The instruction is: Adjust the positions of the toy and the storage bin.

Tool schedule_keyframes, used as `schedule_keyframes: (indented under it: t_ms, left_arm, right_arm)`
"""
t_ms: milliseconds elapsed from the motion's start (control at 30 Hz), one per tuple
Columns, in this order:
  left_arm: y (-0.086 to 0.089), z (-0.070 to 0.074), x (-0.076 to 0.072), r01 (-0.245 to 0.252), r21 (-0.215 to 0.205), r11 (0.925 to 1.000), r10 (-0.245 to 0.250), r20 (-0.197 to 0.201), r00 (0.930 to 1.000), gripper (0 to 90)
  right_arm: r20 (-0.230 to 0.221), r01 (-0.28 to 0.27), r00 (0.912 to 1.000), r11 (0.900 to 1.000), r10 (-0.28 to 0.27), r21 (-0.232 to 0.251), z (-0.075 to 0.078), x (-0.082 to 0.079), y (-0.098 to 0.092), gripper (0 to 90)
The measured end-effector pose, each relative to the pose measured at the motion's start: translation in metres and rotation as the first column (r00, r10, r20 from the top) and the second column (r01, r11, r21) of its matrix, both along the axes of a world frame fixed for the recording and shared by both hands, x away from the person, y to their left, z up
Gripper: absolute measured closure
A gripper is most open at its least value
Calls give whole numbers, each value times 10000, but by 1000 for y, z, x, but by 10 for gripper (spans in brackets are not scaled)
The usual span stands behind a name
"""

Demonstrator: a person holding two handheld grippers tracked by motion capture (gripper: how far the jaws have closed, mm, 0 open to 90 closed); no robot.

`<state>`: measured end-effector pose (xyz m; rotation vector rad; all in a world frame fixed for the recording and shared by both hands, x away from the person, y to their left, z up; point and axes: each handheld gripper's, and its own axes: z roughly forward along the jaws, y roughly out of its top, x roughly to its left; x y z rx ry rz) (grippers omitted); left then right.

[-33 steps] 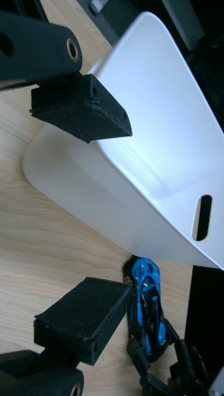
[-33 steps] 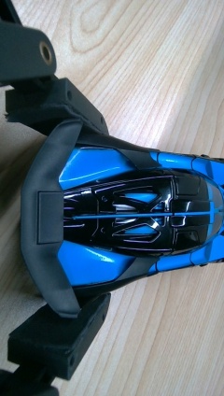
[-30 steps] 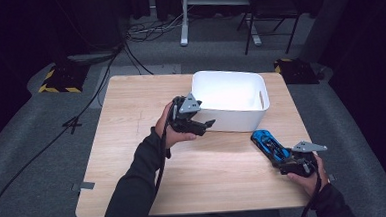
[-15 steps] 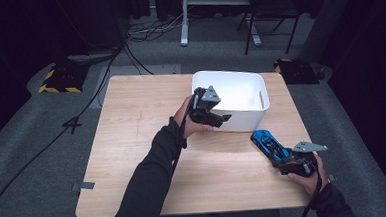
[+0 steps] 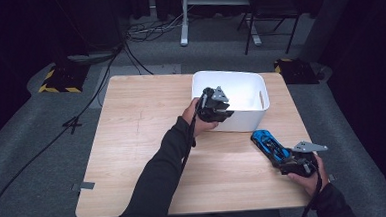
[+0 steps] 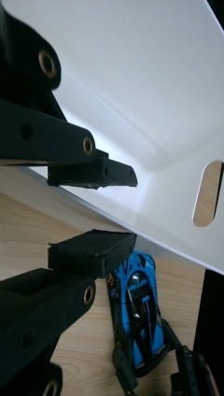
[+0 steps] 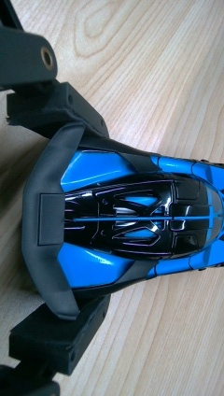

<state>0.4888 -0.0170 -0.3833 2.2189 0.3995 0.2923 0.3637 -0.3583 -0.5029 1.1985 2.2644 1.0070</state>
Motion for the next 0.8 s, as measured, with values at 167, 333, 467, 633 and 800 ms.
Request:
schedule_keyframes:
  t_ms: [167,333,467,633,800]
  left_arm:
    - [2,3,-4,755,342,9966,-760,137,9970,783]
    - [17,5,-12,1508,586,9868,-1513,41,9885,796]
    - [32,7,-26,2156,760,9735,-2159,-38,9764,800]
    - [48,6,-45,2568,679,9641,-2573,-12,9663,788]
    - [49,7,-62,1205,285,9923,-1220,544,9910,398]
  right_arm:
    - [-2,-20,10000,10000,20,1,0,0,0,205]
    - [15,-78,10000,10000,78,-10,0,0,-1,206]
    - [14,-87,10000,10000,87,-11,0,0,0,205]
    - [20,-91,10000,10000,91,-16,0,0,0,205]
    - [27,-80,10000,10000,80,14,0,0,-1,207]
